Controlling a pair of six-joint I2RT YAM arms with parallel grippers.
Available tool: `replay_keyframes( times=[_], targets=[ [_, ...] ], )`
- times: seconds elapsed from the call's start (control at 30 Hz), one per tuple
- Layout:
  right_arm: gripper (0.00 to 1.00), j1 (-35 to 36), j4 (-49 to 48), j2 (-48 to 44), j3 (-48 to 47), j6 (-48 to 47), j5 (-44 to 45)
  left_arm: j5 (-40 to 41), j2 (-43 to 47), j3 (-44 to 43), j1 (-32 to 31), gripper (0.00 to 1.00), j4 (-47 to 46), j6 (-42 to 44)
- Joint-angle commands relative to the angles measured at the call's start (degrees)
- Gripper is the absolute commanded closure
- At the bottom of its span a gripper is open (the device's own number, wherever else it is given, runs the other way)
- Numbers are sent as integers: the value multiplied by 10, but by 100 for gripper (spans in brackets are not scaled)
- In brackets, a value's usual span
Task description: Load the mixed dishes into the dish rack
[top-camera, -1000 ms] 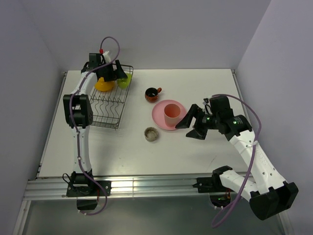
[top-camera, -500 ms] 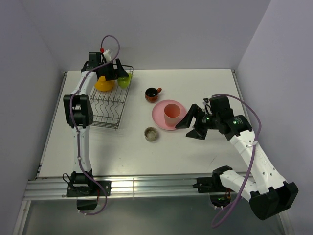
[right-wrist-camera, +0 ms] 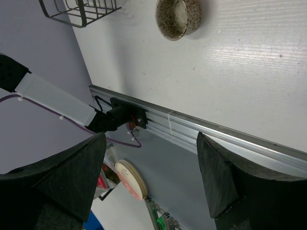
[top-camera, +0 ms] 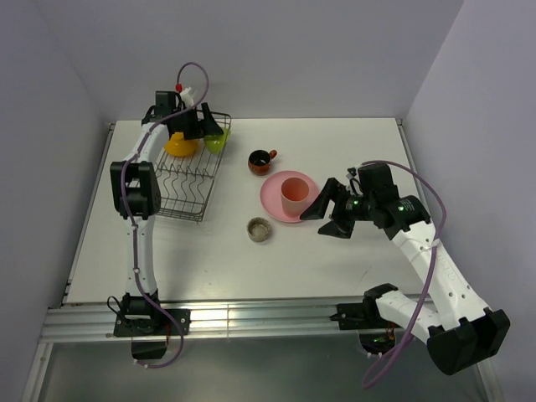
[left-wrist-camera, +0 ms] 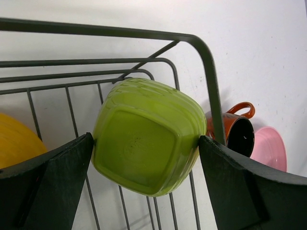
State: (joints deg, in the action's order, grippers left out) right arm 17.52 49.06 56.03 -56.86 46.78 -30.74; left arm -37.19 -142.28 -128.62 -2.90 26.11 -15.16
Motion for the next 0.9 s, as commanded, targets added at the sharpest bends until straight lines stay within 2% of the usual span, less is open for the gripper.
replay_keyframes(
  times=[0.0, 0.3, 0.4, 0.47, 0.63, 0.87],
  targets=[
    [17, 5, -20, 1, -3, -10, -2, -17, 45, 15, -15, 3, -4, 10],
    [17, 6, -16, 3, -11, -13, 2, 28, 46, -2, -22, 12, 30, 33],
    [17, 5, -17, 4, -11, -12, 4, 51, 49, -11, -22, 23, 44, 40],
    [17, 5, -17, 4, -11, -11, 4, 75, 56, -8, -22, 39, 47, 43],
    [17, 5, -20, 4, -9, -7, 4, 107, 71, -7, -22, 63, 55, 58],
    [17, 5, -30, -1, -1, 4, 2, 164, 88, -1, -22, 60, 63, 79]
  ],
)
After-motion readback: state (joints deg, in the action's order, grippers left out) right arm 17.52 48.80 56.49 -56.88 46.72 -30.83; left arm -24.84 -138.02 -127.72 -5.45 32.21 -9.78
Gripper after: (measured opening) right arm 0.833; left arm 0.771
